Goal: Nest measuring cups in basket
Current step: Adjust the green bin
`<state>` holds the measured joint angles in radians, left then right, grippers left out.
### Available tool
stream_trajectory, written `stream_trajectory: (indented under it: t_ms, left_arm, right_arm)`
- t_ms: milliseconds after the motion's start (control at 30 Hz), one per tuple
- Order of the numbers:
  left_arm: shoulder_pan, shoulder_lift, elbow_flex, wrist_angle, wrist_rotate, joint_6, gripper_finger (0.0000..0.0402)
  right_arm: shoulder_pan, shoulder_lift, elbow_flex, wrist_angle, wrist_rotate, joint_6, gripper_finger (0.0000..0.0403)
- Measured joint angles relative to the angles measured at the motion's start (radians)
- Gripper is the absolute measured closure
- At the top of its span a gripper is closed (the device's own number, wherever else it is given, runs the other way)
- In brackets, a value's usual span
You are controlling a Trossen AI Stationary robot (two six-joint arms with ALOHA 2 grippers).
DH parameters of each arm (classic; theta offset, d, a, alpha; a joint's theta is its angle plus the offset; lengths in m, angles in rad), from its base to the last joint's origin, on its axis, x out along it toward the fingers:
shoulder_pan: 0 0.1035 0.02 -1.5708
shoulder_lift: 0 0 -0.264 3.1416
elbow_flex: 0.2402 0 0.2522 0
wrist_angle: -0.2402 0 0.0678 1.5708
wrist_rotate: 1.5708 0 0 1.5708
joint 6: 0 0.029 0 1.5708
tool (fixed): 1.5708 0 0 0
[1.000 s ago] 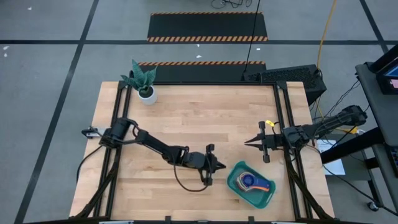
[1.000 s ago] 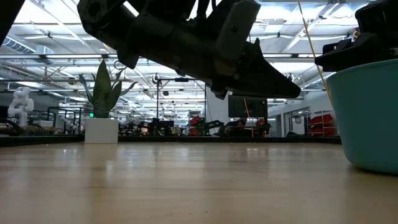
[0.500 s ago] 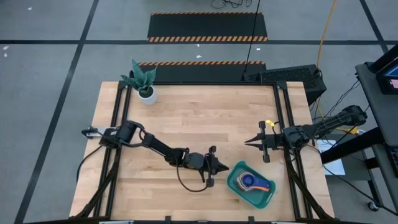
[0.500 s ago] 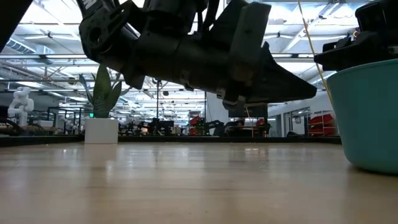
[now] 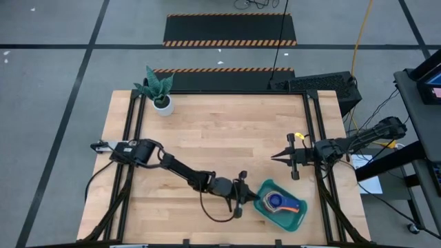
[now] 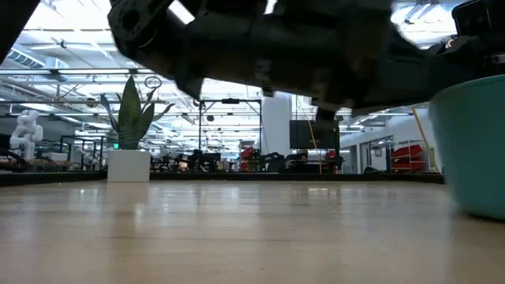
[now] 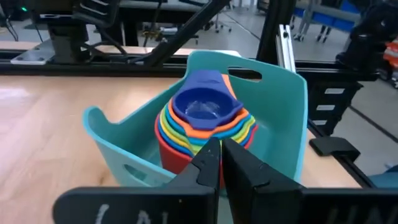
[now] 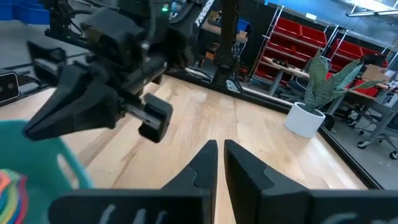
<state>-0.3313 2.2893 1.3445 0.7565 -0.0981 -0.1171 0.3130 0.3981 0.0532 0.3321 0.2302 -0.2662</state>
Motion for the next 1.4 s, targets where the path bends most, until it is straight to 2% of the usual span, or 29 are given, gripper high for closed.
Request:
stream_trajectory:
  t_ms: [100,267,500,567,733,833,967,1133,1400]
  left_arm:
    - [-0.003,0.023,0.055,-0.052,-0.009,0.008,0.0383]
    - [-0.004,0.029,0.068,-0.051,-0.007,0.003,0.0383]
    - [-0.034,0.028,0.068,-0.047,0.058,-0.055,0.0383]
    - [-0.045,0.007,0.066,-0.088,0.025,-0.020,0.0383]
    - [-0.036,-0.064,0.066,-0.216,-0.131,0.041,0.0383]
    - [-0.017,-0.082,0.066,-0.297,-0.138,0.036,0.0383]
    - [0.002,-0.071,0.065,-0.403,-0.134,-0.050,0.0383]
    - [-0.001,-0.061,0.064,-0.330,-0.031,-0.065,0.0383]
    - [-0.032,-0.064,0.066,-0.282,-0.037,-0.046,0.0383]
  right_arm:
    - [0.000,-0.001,0.000,0.001,-0.001,0.004,0.0383]
    - [0.000,-0.002,0.000,0.000,-0.001,0.013,0.0383]
    - [0.000,-0.002,0.000,-0.008,-0.026,0.018,0.0383]
    - [0.000,-0.002,0.000,-0.008,-0.026,0.018,0.0383]
    - [0.000,-0.002,0.000,-0.008,-0.026,0.030,0.0383]
    - [0.000,-0.003,0.000,-0.010,-0.026,0.030,0.0383]
    - [0.001,-0.005,0.000,-0.011,-0.026,0.046,0.0383]
    - [0.001,-0.005,0.000,-0.015,-0.025,0.048,0.0383]
    - [0.001,-0.005,0.000,-0.015,-0.024,0.048,0.0383]
